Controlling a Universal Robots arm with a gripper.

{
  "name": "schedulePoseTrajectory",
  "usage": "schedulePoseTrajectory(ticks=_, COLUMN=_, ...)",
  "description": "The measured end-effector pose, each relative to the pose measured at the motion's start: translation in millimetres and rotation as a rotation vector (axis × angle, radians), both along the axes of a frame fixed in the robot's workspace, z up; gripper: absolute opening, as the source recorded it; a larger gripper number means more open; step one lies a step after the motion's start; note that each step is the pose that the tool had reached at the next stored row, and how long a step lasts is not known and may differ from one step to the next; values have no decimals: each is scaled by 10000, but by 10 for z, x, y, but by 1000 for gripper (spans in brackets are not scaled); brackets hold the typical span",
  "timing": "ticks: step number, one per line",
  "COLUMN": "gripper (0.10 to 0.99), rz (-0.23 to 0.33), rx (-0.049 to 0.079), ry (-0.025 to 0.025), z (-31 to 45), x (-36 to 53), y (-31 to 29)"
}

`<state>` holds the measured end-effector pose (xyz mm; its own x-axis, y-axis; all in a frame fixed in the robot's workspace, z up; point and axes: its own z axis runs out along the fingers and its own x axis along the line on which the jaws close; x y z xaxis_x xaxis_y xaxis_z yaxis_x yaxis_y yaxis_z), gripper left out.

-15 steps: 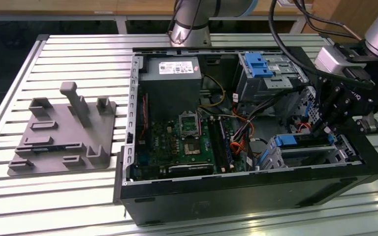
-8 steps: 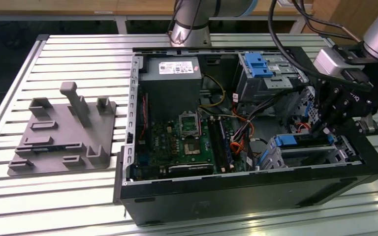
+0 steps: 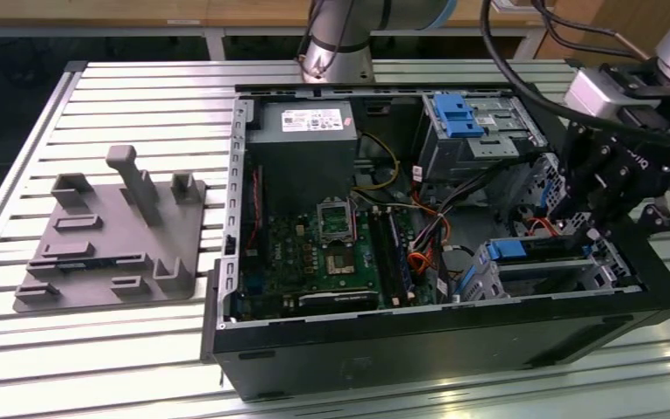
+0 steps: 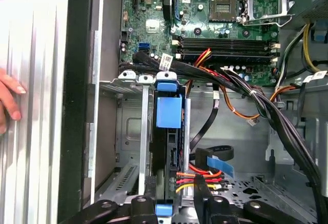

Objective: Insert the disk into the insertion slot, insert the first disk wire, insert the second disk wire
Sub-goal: 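Insert the first disk wire, then insert the second disk wire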

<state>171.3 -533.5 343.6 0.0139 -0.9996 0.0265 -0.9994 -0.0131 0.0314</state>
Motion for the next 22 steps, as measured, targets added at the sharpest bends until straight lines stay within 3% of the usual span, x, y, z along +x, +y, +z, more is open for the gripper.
schedulePoseTrajectory(ticks=1, gripper=416, rz=0, rx=0, ry=-2, z=30, x=0, y=1)
schedulePoseTrajectory(ticks=5, gripper=416, rz=-3, rx=0, ry=-5, z=159, x=0, y=1)
schedulePoseTrajectory(ticks=10, gripper=416, rz=-5, rx=-4, ry=-5, z=265, x=0, y=1)
schedulePoseTrajectory(ticks=22, gripper=416, rz=-5, rx=-3, ry=-4, z=293, x=0, y=1)
